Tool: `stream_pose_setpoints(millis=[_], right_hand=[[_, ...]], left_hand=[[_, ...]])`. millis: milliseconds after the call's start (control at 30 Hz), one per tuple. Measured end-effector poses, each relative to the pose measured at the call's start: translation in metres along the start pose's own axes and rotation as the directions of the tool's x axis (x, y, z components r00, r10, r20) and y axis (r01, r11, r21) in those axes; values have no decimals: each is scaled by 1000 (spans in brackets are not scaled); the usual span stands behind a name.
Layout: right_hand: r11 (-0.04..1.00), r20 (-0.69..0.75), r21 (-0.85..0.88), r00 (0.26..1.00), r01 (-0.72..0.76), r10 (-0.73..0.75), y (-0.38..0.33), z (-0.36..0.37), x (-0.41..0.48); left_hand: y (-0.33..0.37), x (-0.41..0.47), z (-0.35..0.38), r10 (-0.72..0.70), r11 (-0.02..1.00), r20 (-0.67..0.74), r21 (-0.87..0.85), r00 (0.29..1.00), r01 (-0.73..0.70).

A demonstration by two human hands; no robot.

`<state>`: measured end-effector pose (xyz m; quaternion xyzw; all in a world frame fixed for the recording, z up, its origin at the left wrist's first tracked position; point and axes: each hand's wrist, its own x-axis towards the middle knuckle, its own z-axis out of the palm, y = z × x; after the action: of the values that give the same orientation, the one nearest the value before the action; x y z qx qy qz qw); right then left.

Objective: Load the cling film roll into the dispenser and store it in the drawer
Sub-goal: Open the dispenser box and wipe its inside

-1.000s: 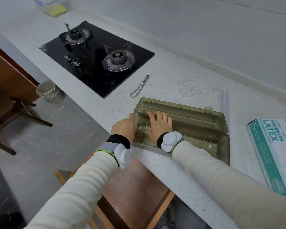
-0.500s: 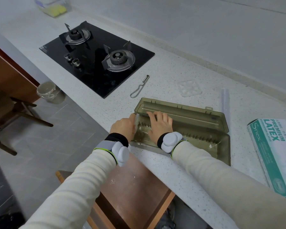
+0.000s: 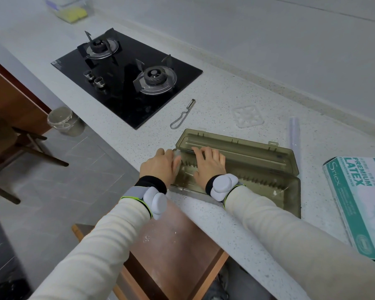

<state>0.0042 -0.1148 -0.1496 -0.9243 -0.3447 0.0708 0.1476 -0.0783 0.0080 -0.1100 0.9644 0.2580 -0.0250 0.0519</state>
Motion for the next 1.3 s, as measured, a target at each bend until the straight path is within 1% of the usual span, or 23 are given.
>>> stream_pose_setpoints(millis=[67,167,333,533,600,667,733,800,1000,1167,1300], right_hand=[[1000,-6,-6,1000,1,-1,0,1,0],[1000,-10,-11,1000,4,-4,0,1,0],[1000,8,-19,1000,7,-7,1,1,1],[1000,11,-26,1000,1,-1,0,0,1],[1000,16,-22,1000,3,-2,0,0,1],[1000,14,-22,1000,2,-2,0,0,0],[1000,10,-21,1000,3,-3,0,0,0],[1000,13,-21,1000,3,-2,0,0,0],[999,13,-38,1000,-1,1,-1,1,1],[999,21,-38,1000,-4,4,0,-1,-1],[999,14,-44,1000,-6,7,-1,2,1]], left_hand=[[-2,0,2,-18,997,-20,-77,1000,17],[-2,3,6,-64,984,76,-162,995,76],[-2,11,9,-142,964,242,-186,960,189],[-3,17,6,-130,963,296,-190,946,192],[-5,19,3,-114,956,325,-221,939,192],[-8,19,1,-101,920,373,-317,923,228],[-11,16,-1,-93,861,423,-420,901,286],[-13,11,-3,-86,814,455,-480,886,326],[-16,13,-11,-89,796,477,-494,874,350],[-16,10,-8,-98,820,457,-466,884,332],[-19,8,-4,-91,779,448,-525,889,344]])
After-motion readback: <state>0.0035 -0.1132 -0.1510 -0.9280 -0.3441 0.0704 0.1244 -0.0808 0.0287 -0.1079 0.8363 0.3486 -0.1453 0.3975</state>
